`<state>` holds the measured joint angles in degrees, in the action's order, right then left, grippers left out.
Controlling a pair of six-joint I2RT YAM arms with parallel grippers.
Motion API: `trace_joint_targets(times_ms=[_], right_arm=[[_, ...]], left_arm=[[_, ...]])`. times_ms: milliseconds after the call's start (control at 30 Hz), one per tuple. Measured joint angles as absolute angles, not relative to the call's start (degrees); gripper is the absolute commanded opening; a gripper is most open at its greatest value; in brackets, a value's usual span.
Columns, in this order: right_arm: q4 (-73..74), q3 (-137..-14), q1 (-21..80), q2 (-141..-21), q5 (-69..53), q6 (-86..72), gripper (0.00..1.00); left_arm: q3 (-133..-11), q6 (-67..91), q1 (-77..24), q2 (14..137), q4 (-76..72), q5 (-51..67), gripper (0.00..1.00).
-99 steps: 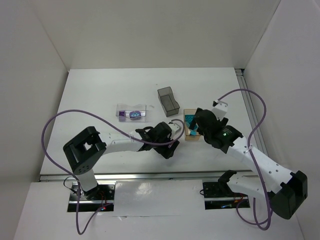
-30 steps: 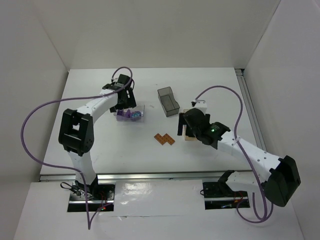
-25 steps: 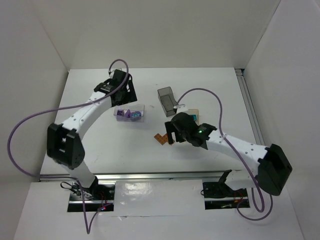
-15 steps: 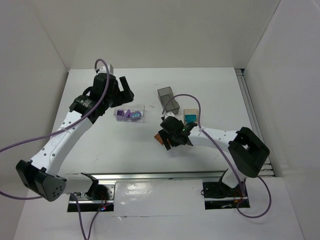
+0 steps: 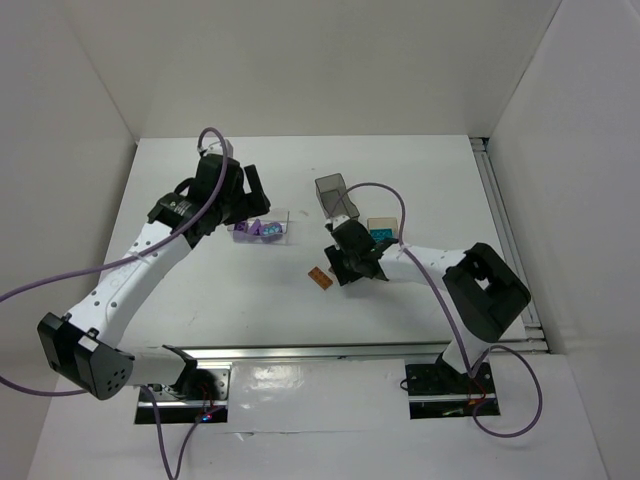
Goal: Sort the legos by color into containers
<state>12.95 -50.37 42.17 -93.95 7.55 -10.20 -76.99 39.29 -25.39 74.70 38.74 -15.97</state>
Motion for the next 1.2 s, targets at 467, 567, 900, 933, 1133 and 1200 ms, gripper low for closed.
trace_joint_targets(times_ms=[467,567,900,933,1133,1200], right_arm=[[12.91,-51.27,40.88,-94.74,3.92,-8.12,0.23],[13.56,-53.06,40.88,-93.91,5.3,-8.69,0.21],[14.52,-66.96,37.52,-94.32,15.51,-10.9,0.23],[14.44,-68.73,36.84,-95.35,16.01,-10.85,0.23],[15.2,-82.7,32.08,-107.37,17.08,-10.13,0.26],[15.46,-86.08,30.85,-111.2,16.78,-9.91,0.36]], left_arm=[[-75.72,39.31,-25.39,74.67,39.03,-16.03,0.96],[-75.72,39.33,-25.39,74.43,39.09,-16.03,0.96],[-75.72,39.31,-25.32,72.2,39.9,-16.27,0.96],[-75.72,39.31,-25.26,72.03,39.9,-16.27,0.96],[-75.72,39.29,-24.51,71.68,39.94,-15.94,0.96],[-75.72,39.29,-24.34,71.68,39.94,-15.75,0.96]])
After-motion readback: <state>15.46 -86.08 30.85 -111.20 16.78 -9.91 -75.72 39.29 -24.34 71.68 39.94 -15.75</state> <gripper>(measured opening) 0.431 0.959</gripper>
